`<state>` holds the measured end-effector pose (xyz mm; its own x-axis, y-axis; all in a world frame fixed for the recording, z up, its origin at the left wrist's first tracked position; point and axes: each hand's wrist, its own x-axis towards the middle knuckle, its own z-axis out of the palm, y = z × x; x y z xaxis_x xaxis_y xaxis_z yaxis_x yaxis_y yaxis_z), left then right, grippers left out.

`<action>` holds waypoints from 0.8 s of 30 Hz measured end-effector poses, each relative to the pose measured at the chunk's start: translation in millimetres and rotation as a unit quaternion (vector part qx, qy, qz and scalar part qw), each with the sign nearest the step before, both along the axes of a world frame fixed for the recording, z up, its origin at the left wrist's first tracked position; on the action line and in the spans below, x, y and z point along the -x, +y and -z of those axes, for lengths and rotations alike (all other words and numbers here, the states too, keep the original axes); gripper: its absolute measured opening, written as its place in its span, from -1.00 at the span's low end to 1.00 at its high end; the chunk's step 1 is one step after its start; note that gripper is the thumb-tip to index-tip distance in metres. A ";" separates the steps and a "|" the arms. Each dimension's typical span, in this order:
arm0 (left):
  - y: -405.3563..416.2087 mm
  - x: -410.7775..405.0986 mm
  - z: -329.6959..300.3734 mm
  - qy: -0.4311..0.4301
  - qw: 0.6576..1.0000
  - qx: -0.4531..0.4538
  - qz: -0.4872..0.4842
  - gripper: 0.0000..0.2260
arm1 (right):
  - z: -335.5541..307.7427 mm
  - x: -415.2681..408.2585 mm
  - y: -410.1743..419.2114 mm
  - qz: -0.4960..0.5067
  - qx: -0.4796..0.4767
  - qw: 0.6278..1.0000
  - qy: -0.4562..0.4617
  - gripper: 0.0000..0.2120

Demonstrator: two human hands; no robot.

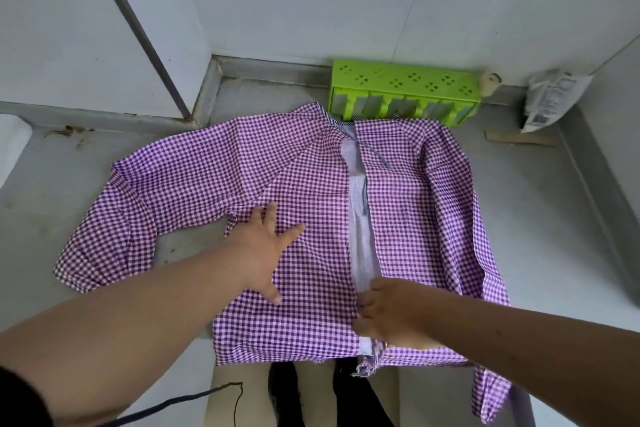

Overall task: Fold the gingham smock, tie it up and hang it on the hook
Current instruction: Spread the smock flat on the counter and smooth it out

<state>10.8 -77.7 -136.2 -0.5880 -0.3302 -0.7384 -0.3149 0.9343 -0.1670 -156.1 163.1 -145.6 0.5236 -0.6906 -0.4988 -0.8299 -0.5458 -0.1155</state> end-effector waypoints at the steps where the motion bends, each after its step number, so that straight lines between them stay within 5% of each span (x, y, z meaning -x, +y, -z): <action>1: 0.0 0.6 0.8 -0.006 1.000 0.002 0.000 0.34 | 2.7 1.5 1.3 -0.003 0.014 1.000 0.010 -0.70; 4: -1.0 -0.3 2.3 -0.016 1.000 0.000 -0.004 0.36 | 0.9 2.4 0.8 -0.019 0.021 0.999 0.039 -0.86; 11: -3.4 -0.7 4.9 -0.020 1.000 0.003 -0.002 0.36 | -11.4 -19.8 -11.9 0.007 0.106 0.993 -0.052 -0.88; 14: -5.5 -1.3 2.7 -0.026 1.000 0.003 0.010 0.33 | 0.1 -20.5 -15.9 0.071 0.117 0.990 -0.029 -0.72; 17: -9.1 -0.5 -2.2 -0.016 1.000 -0.001 0.026 0.23 | 5.8 -5.4 -23.9 0.311 0.175 0.934 0.026 -0.39; 20: -18.0 2.1 -7.3 0.033 0.998 -0.008 0.044 0.06 | 3.0 12.8 -28.8 0.492 0.036 0.868 0.057 0.09; 24: -22.4 7.6 -3.8 0.065 0.997 -0.029 -0.014 0.04 | 2.2 26.9 -29.3 0.486 -0.027 0.873 0.006 -0.06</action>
<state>3.1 -100.1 -132.4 -0.6713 -0.3074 -0.6745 -0.3574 0.9314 -0.0687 -183.0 133.9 -147.8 -0.3028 -0.7818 -0.5450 -0.8994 0.4236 -0.1079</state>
